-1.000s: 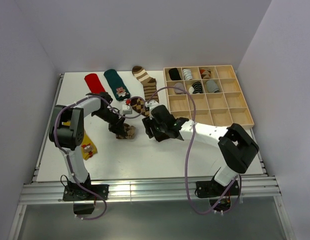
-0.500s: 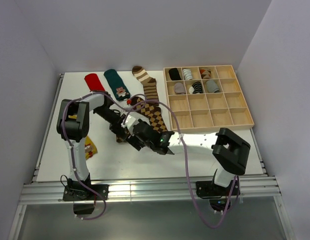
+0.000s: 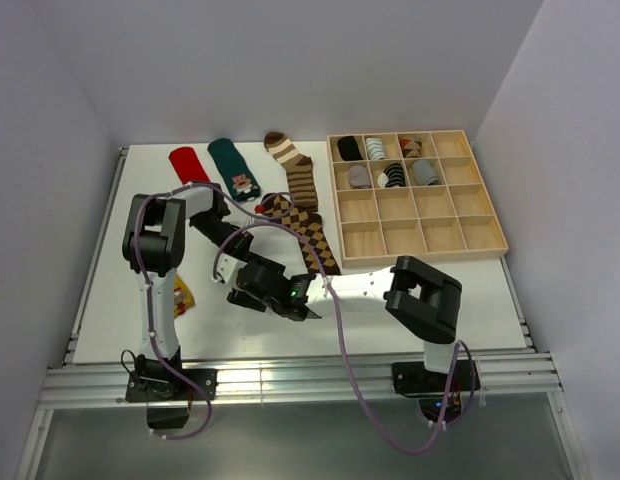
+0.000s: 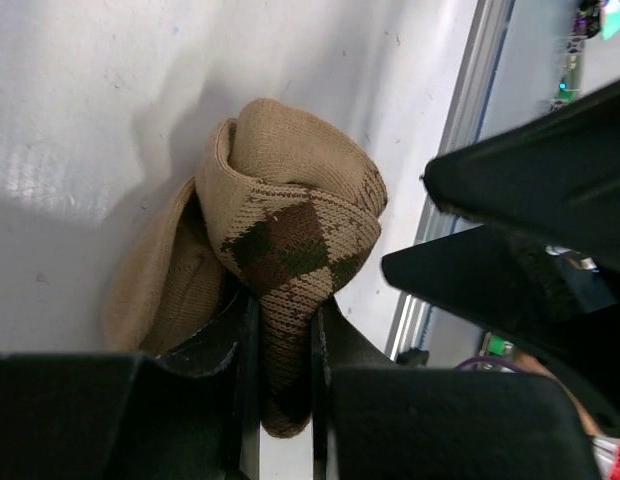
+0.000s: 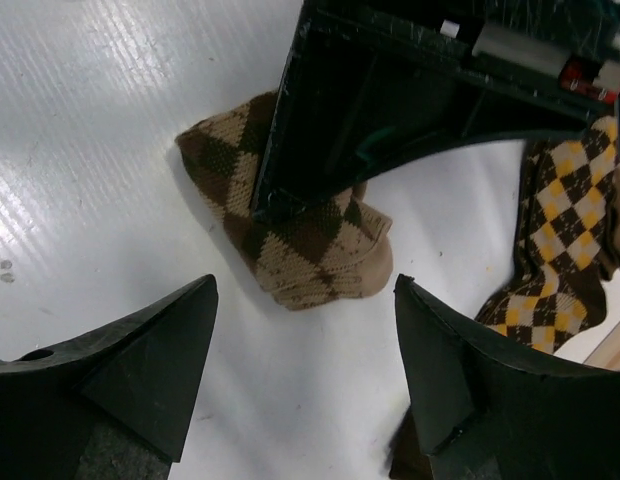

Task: Roll the socks
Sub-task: Roll the sock at the center of the board.

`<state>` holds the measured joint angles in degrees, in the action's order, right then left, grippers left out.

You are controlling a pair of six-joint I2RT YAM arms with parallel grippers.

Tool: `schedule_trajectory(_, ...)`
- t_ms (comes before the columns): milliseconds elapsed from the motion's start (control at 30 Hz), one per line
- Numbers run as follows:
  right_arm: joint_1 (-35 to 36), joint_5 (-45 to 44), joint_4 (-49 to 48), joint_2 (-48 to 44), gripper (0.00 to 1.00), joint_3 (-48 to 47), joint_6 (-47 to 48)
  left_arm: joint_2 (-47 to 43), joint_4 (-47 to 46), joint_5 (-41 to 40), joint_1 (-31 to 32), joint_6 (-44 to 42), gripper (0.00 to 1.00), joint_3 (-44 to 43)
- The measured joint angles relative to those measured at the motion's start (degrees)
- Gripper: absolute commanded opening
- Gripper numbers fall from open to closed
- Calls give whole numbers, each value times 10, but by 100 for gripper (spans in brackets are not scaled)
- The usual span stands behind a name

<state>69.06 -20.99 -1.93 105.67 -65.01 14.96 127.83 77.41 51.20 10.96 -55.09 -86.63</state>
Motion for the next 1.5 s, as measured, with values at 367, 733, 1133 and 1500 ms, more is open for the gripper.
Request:
schedule_trajectory(367, 13, -10, 8, 49, 79, -45, 47, 28, 42, -1, 0, 3, 0, -16)
schedule_trajectory(733, 19, -3, 28, 69, 79, -57, 65, 50, 75, -5, 0, 3, 0, -27)
schedule_trajectory(1133, 23, 13, 46, 76, 79, -63, 74, 62, 92, -13, 2, 3, 0, -34)
schedule_trajectory(1500, 24, 6, 31, 101, 78, -76, 92, 69, 106, -28, 8, 9, 0, -32)
